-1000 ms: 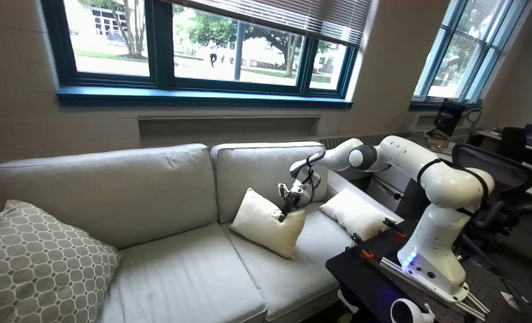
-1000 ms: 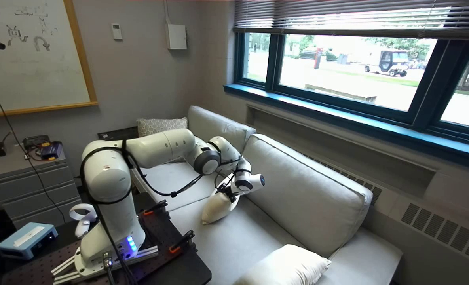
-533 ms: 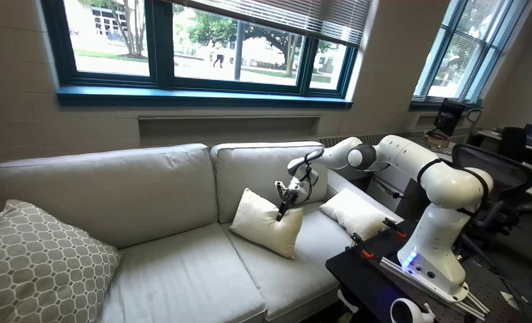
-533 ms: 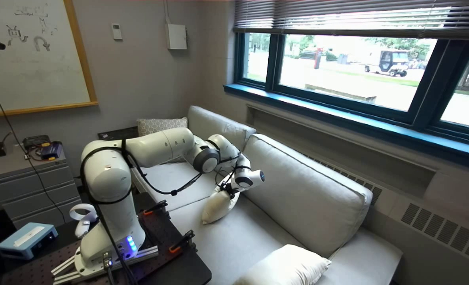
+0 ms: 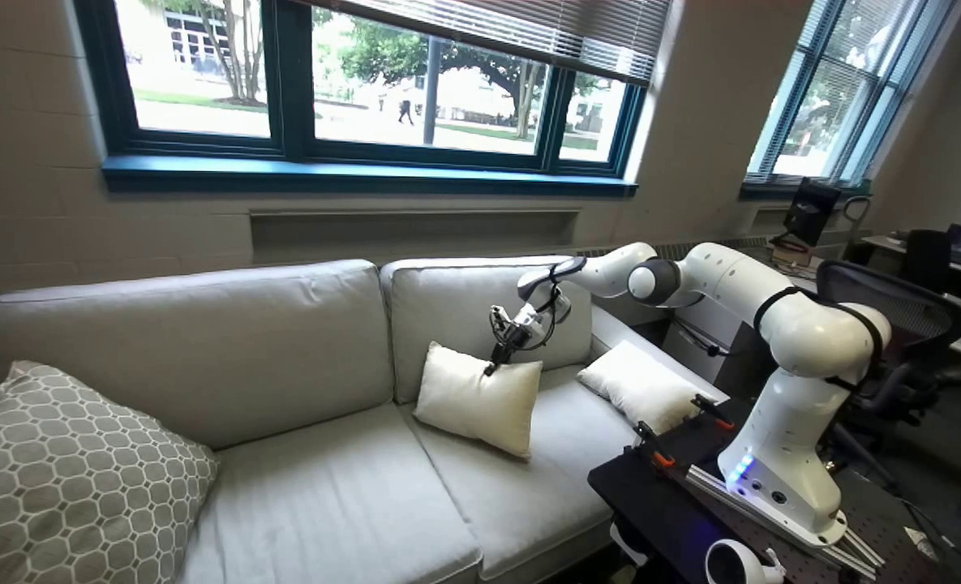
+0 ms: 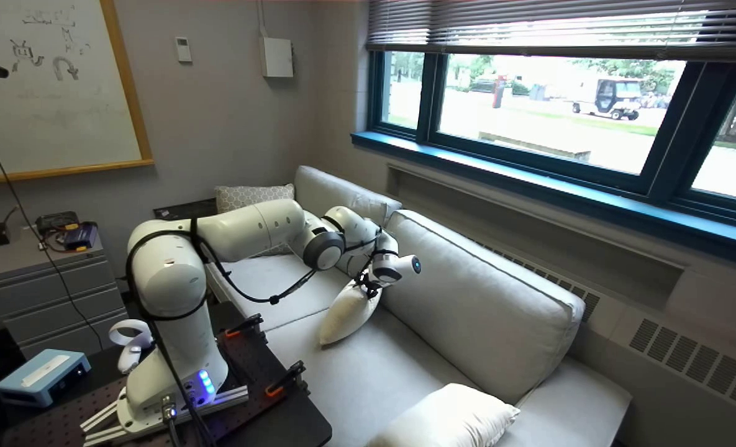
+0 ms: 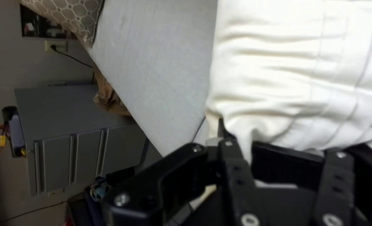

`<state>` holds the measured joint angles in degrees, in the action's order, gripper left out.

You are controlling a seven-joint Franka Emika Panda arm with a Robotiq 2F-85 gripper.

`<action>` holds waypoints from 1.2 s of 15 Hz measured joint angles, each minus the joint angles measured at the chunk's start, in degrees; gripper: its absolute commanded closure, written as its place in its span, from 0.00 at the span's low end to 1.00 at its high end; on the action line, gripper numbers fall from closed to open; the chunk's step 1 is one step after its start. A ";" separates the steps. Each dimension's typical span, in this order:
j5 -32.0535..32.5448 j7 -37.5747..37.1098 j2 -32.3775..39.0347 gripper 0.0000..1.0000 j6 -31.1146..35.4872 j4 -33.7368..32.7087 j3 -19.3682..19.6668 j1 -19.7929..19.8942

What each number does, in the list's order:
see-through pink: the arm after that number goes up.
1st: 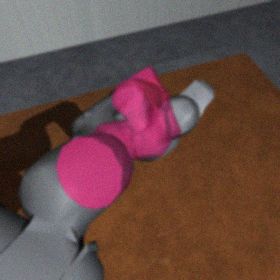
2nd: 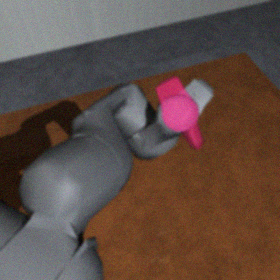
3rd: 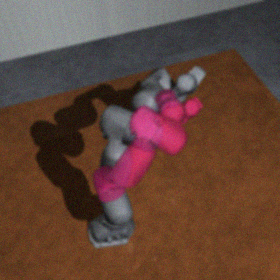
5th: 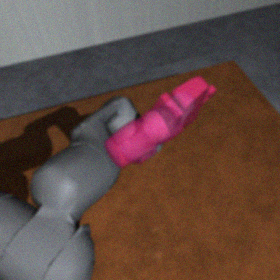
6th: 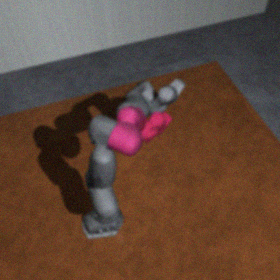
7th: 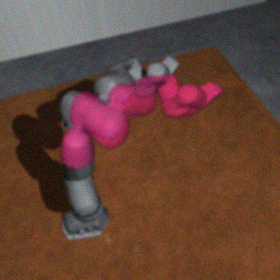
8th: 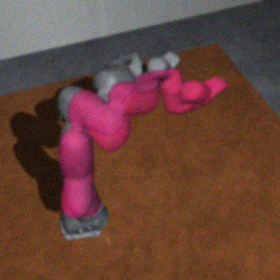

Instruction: Arrange the two small pillows against the right armrest of the sofa

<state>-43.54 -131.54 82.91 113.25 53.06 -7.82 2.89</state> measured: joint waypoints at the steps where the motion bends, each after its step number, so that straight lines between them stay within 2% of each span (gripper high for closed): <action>1: -1.22 0.01 -0.78 0.92 1.84 0.30 -0.55 -0.03; 5: -6.66 1.76 -6.84 0.93 11.86 5.83 -2.62 0.03; 6: -7.95 2.57 -8.63 0.89 13.97 8.02 -3.04 0.32; 7: -8.91 3.49 -10.20 0.67 15.19 10.14 -3.35 0.70; 8: -9.28 4.31 -11.41 0.89 15.35 11.94 -3.51 1.11; 9: -9.32 5.06 -12.28 0.88 14.69 13.48 -3.66 1.57; 11: -9.33 5.96 -13.03 0.75 13.94 15.39 -3.93 2.27; 12: -9.33 6.14 -13.09 0.43 13.85 15.74 -3.97 2.40; 14: -9.42 6.17 -13.08 0.42 13.84 15.87 -3.72 2.26; 18: -9.44 5.97 -11.34 0.13 15.57 15.82 1.16 1.18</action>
<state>-52.98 -125.57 71.58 128.83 68.88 -6.66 4.07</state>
